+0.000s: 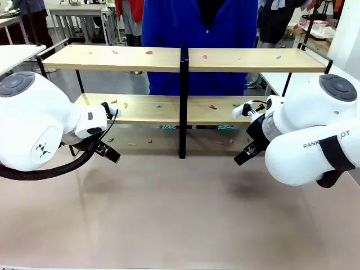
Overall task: Clean the shelves.
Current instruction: Pick up the Duster when the human hands it over.
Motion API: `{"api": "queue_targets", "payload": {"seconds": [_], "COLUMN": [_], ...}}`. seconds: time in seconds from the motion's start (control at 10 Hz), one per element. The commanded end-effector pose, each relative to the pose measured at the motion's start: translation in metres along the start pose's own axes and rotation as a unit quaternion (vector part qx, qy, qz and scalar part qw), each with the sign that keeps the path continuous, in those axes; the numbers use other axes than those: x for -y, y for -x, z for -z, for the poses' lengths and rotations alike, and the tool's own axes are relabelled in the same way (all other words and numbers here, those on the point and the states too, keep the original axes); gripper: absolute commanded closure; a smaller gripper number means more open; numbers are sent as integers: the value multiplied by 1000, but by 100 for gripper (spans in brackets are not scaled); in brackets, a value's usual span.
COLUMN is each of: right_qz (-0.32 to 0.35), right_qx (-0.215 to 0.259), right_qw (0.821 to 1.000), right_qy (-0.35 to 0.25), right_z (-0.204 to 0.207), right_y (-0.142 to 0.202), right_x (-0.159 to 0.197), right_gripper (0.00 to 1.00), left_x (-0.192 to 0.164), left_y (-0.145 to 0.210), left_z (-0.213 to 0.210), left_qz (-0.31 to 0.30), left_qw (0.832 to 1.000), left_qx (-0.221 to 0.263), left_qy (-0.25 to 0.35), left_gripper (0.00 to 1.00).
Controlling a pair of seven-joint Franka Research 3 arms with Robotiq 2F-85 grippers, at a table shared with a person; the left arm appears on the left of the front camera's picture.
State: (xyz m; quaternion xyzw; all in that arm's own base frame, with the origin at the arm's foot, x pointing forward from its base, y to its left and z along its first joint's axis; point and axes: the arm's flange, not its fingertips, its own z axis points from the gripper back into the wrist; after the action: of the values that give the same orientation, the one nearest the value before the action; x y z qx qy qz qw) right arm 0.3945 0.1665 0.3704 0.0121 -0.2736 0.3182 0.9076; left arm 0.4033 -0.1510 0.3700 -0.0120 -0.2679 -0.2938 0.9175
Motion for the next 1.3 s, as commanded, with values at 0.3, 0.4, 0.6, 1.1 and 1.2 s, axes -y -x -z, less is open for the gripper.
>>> {"api": "queue_targets", "payload": {"seconds": [0.3, 0.4, 0.6, 1.1, 1.2], "right_qz": [0, 0, 0, -24, -30], "right_qx": [0, 0, 0, -6, 4], "right_qw": [1000, 1000, 1000, 1000, 1000], "right_qy": [0, 0, 0, 10, 4], "right_z": [0, 0, 0, -20, -50], "right_y": [0, 0, 0, -3, 2], "right_x": [0, 0, 0, 3, 15], "right_gripper": [0, 0, 0, 0, 0], "left_x": [0, 0, 0, 0, -6], "left_y": [0, 0, 0, 0, 9], "left_z": [0, 0, 0, 0, -43], "left_qz": [0, 0, 0, 0, 29], "left_qw": [1000, 1000, 1000, 1000, 999], "left_qx": [0, 0, 0, 0, 23], "left_qy": [0, 0, 0, 0, 24], "left_gripper": [0, 0, 0, 0, 0]}}
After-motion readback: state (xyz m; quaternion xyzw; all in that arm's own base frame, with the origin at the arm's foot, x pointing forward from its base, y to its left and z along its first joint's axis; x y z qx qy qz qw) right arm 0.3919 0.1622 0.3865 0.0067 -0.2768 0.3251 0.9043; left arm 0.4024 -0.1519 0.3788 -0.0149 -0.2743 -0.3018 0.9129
